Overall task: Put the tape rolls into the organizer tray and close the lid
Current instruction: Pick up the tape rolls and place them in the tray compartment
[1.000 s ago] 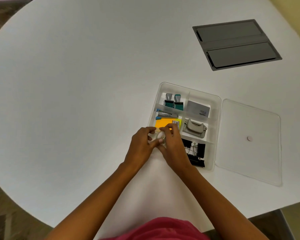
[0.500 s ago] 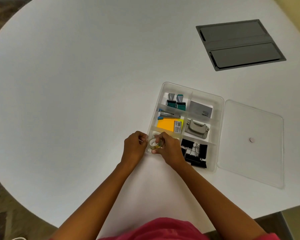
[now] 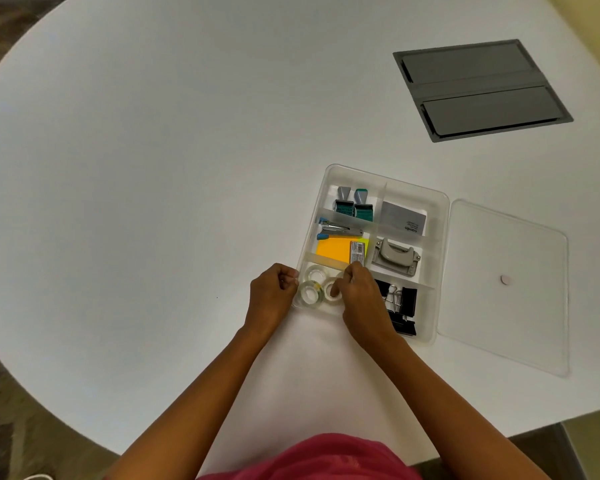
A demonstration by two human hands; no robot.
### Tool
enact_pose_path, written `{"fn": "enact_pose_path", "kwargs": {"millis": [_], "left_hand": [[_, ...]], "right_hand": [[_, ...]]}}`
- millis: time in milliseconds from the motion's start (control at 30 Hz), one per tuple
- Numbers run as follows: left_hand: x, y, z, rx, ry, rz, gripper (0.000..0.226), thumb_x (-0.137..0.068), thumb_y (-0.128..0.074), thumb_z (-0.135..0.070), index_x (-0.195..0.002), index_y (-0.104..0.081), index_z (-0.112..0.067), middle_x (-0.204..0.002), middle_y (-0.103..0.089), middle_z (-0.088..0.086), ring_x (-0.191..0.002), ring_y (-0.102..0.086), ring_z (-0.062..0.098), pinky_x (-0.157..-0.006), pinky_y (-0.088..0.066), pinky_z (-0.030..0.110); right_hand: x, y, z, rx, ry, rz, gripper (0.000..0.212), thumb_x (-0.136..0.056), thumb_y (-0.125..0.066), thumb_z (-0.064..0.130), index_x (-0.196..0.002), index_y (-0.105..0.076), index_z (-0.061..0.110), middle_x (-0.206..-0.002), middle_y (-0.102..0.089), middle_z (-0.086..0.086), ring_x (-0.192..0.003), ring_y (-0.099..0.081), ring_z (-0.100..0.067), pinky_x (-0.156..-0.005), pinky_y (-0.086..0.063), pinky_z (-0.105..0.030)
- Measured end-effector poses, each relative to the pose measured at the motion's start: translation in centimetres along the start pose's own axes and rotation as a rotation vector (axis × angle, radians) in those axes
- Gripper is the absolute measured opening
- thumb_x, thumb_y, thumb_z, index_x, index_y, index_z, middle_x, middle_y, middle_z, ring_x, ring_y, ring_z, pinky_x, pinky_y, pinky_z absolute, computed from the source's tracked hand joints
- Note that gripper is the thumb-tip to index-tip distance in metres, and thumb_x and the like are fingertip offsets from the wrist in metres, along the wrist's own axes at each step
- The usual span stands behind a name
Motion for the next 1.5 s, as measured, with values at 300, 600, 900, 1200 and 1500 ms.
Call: {"fn": "enact_pose_path", "kwargs": {"millis": [300, 600, 900, 1200, 1500], "left_hand": [[0.0, 0.1, 0.1, 0.017, 0.004, 0.012, 0.015, -0.084, -0.058, -0.008, -0.095, -0.066, -0.013, -0.073, -0.057, -0.016, -0.064, -0.054, 0.001, -0.056, -0.040, -0.002], [0.0, -0.3, 0.2, 0.019, 0.002, -0.010, 0.014, -0.085, -0.058, -0.008, -0.097, -0.065, -0.011, -0.077, -0.057, -0.012, -0.066, -0.053, 0.000, -0.059, -0.040, -0.004], [0.2, -0.5, 0.2, 0.024, -0.015, -0.030, 0.015, -0.086, -0.057, -0.008, -0.099, -0.065, -0.009, -0.088, -0.061, -0.004, -0.073, -0.055, 0.009, -0.063, -0.040, 0.009], [0.3, -0.8, 0.1, 0.006, -0.024, -0.059, 0.013, -0.087, -0.056, -0.008, -0.098, -0.064, -0.008, -0.089, -0.060, -0.003, -0.076, -0.054, 0.010, -0.064, -0.038, 0.006], [0.4, -1.1, 0.1, -0.001, -0.024, -0.080, 0.013, -0.086, -0.056, -0.009, -0.097, -0.063, -0.009, -0.090, -0.060, -0.003, -0.077, -0.055, 0.011, -0.068, -0.040, 0.016]], "right_hand": [[0.2, 0.8, 0.3, 0.216, -0.063, -0.017, 0.011, -0.069, -0.076, -0.008, -0.071, -0.065, -0.004, -0.090, -0.063, -0.024, -0.078, -0.061, -0.035, -0.060, -0.051, -0.034], [0.1, 0.3, -1.0, 0.230, -0.170, 0.033, 0.020, -0.080, -0.063, -0.004, -0.098, -0.067, 0.002, -0.115, -0.055, -0.024, -0.099, -0.053, -0.036, -0.072, -0.048, -0.038], [-1.5, -0.1, -1.2, 0.275, -0.175, 0.085, 0.044, -0.090, -0.055, 0.045, -0.098, -0.073, 0.006, -0.145, -0.038, -0.017, -0.123, -0.040, -0.038, -0.095, -0.041, -0.042], [-1.8, 0.1, -1.2, 0.311, -0.202, 0.109, 0.050, -0.087, -0.052, 0.056, -0.099, -0.074, 0.012, -0.143, -0.036, -0.012, -0.126, -0.035, -0.035, -0.099, -0.037, -0.041], [-1.3, -0.5, -0.9, 0.296, -0.172, 0.081, 0.025, -0.086, -0.064, 0.027, -0.097, -0.071, 0.006, -0.139, -0.041, -0.014, -0.125, -0.037, -0.030, -0.099, -0.037, -0.035]]}}
Point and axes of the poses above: each hand's wrist, its own x-axis away from the middle knuckle, its own y-axis out of the back of the hand, z = x × y, the point moved 1 cm from there along -x, towards the middle knuckle
